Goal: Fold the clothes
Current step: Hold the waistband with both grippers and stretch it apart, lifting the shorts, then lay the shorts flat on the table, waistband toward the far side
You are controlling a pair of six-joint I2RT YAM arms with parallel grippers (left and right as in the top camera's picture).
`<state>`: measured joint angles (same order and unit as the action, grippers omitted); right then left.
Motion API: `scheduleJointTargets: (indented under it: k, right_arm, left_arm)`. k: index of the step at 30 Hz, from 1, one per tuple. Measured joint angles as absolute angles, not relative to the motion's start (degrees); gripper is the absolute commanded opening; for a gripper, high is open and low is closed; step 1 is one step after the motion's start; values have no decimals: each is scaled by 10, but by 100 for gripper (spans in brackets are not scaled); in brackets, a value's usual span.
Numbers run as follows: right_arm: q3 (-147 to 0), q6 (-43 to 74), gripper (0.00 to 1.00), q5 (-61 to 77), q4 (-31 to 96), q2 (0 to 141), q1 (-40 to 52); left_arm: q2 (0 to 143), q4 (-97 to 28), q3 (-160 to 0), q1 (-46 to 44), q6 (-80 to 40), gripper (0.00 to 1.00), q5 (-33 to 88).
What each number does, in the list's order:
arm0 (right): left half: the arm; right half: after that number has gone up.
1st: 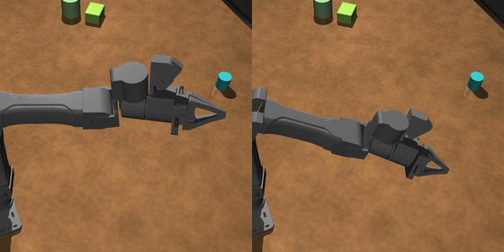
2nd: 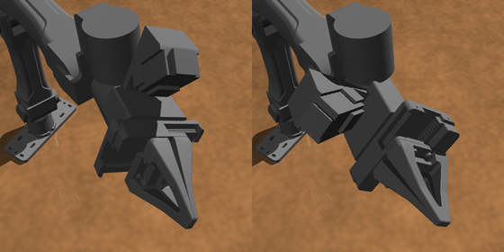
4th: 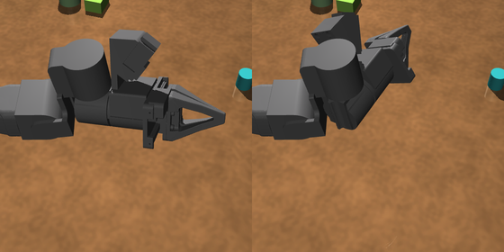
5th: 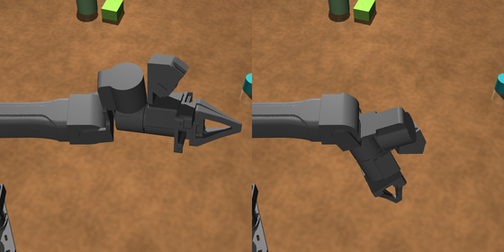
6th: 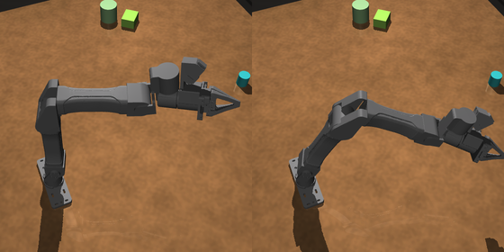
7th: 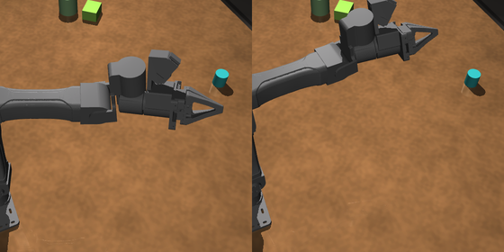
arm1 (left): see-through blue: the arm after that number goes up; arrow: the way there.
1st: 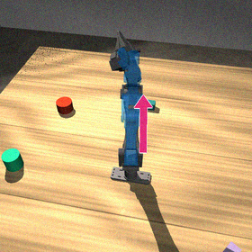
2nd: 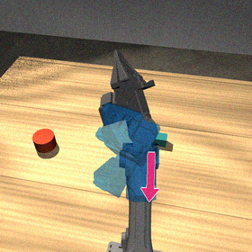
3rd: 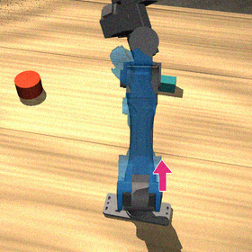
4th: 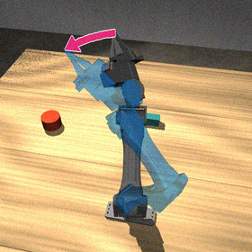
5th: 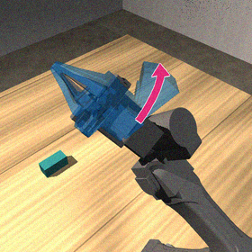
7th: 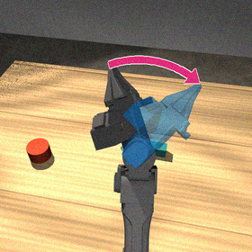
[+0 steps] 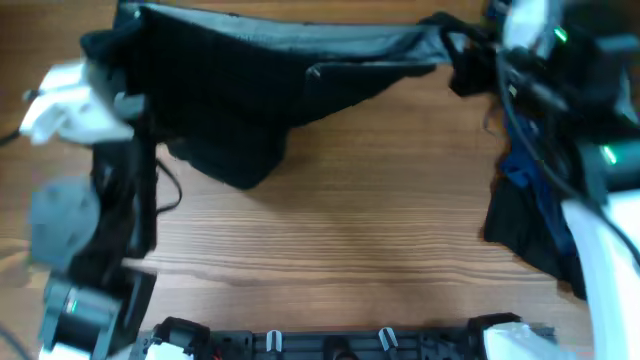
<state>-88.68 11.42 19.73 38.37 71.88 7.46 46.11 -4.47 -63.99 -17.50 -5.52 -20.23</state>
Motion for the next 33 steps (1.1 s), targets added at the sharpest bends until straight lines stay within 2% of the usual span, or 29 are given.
scheduleJointTargets:
  k: [7, 13, 19, 25, 33]
  right_arm:
    - [-887, 111, 4, 138, 460, 604, 81]
    - [-887, 109, 4, 120, 476, 530, 84]
    - [-917, 106, 4, 103, 489, 515, 84]
    - [-921, 105, 4, 83, 505, 565, 84]
    - [-921, 106, 5, 40, 500, 766, 84]
  left_arm:
    - [357, -97, -640, -226, -67, 4, -181]
    - [300, -142, -639, -238, -78, 4, -158]
    - [293, -176, -639, -240, -90, 4, -155]
    - [344, -220, -639, -241, -99, 4, -199]
    - [515, -222, -639, -232, -112, 4, -292]
